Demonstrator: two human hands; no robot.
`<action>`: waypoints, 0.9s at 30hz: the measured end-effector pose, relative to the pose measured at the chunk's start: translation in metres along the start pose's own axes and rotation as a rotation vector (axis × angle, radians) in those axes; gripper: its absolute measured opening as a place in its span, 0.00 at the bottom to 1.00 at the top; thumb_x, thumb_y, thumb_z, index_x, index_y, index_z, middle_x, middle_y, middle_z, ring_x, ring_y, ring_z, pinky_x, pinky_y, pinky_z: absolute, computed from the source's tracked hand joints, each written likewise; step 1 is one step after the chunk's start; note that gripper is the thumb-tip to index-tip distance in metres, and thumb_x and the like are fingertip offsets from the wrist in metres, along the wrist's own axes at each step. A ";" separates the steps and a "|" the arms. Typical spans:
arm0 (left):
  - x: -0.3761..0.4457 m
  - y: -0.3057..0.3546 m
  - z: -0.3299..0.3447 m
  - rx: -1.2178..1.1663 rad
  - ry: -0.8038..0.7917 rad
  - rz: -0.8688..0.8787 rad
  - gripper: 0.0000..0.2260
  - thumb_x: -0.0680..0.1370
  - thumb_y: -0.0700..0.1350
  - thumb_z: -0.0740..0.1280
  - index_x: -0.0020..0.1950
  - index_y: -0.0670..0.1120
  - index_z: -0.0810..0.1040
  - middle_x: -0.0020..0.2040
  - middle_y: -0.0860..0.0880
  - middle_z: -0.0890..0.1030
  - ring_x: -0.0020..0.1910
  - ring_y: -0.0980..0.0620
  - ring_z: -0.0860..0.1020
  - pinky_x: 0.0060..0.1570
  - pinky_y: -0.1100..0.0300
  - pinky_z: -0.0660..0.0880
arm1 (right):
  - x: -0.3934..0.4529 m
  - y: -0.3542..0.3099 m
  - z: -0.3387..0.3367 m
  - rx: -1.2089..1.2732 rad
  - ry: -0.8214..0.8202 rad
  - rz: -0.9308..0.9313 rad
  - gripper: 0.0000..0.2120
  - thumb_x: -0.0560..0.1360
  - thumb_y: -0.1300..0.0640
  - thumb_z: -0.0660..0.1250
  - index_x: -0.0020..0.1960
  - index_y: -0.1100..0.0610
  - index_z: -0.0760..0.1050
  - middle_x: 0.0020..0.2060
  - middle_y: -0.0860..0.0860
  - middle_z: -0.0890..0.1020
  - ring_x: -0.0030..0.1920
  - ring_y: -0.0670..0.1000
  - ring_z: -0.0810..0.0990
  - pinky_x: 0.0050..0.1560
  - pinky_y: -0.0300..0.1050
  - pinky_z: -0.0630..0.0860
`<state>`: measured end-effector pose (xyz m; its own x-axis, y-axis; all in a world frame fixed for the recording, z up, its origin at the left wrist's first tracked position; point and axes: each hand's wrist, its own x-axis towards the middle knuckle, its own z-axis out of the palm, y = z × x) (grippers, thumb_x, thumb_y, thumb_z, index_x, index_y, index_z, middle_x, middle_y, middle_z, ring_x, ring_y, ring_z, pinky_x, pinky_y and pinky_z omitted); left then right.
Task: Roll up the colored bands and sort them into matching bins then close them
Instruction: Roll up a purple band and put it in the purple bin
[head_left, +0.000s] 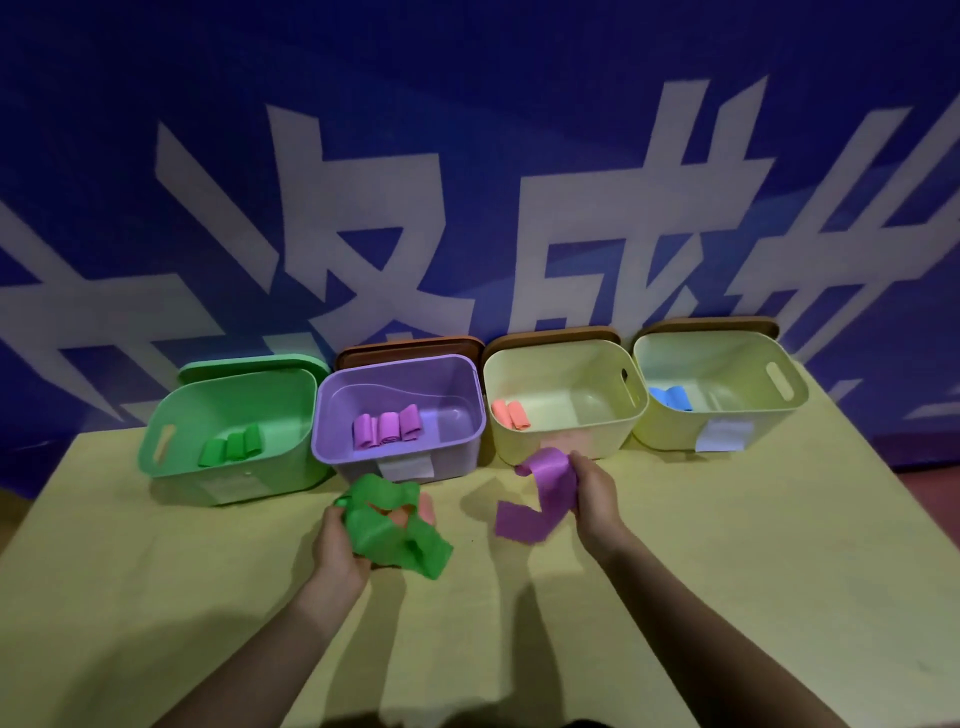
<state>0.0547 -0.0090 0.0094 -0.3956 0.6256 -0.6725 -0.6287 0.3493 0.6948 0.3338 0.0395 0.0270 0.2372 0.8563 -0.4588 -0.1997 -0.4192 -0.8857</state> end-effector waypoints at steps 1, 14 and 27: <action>-0.002 -0.002 0.000 0.021 -0.008 -0.002 0.12 0.78 0.50 0.57 0.48 0.45 0.77 0.52 0.39 0.79 0.44 0.43 0.78 0.43 0.53 0.74 | -0.007 -0.012 -0.003 0.011 0.004 -0.018 0.12 0.77 0.55 0.61 0.42 0.59 0.79 0.36 0.55 0.79 0.40 0.53 0.75 0.42 0.47 0.70; -0.042 -0.025 0.025 1.295 -0.451 0.520 0.08 0.80 0.43 0.63 0.49 0.52 0.81 0.55 0.53 0.75 0.57 0.53 0.72 0.49 0.65 0.66 | -0.053 -0.060 -0.022 -0.356 -0.334 -0.330 0.06 0.74 0.61 0.69 0.39 0.60 0.75 0.33 0.52 0.77 0.34 0.48 0.74 0.33 0.35 0.70; -0.083 -0.007 0.094 0.977 -0.482 0.545 0.12 0.83 0.50 0.54 0.56 0.52 0.77 0.55 0.48 0.80 0.56 0.50 0.77 0.58 0.53 0.72 | -0.075 -0.118 -0.008 -0.152 -0.584 -0.440 0.05 0.66 0.60 0.60 0.31 0.57 0.69 0.26 0.45 0.72 0.30 0.43 0.70 0.33 0.37 0.65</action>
<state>0.1547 0.0023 0.0841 -0.0302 0.9765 -0.2133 0.3934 0.2078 0.8956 0.3476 0.0223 0.1652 -0.2876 0.9576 0.0160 -0.0591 -0.0011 -0.9983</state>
